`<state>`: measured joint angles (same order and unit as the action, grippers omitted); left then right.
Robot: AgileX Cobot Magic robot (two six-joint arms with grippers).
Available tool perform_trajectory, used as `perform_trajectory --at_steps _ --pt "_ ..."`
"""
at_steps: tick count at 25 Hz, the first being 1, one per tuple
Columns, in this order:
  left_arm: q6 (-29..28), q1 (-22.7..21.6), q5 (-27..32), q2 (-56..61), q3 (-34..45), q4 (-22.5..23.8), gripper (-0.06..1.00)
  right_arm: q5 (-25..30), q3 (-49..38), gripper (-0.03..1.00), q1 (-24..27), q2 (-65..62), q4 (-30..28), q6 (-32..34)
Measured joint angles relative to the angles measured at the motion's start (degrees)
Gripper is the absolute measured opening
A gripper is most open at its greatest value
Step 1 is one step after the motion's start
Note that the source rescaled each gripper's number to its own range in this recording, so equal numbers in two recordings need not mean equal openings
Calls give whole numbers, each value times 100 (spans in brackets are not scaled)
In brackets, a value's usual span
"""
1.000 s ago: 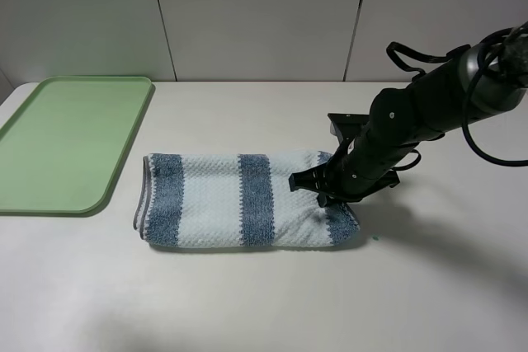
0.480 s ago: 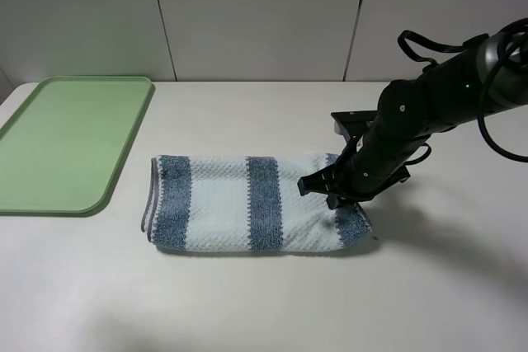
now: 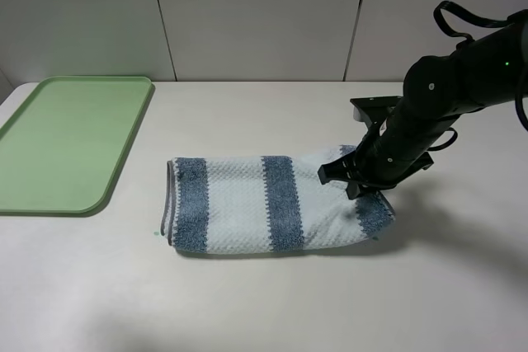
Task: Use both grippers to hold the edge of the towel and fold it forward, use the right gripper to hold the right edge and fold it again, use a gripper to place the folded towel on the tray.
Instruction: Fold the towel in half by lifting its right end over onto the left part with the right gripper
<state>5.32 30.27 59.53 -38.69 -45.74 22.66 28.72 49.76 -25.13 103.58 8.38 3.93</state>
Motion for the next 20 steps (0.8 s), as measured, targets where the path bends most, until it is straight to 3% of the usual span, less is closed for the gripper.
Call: perform_trajectory --at_steps 20 --pt "0 0 0 0 0 0 100 2003 1551 6 126 -127 -745 0"
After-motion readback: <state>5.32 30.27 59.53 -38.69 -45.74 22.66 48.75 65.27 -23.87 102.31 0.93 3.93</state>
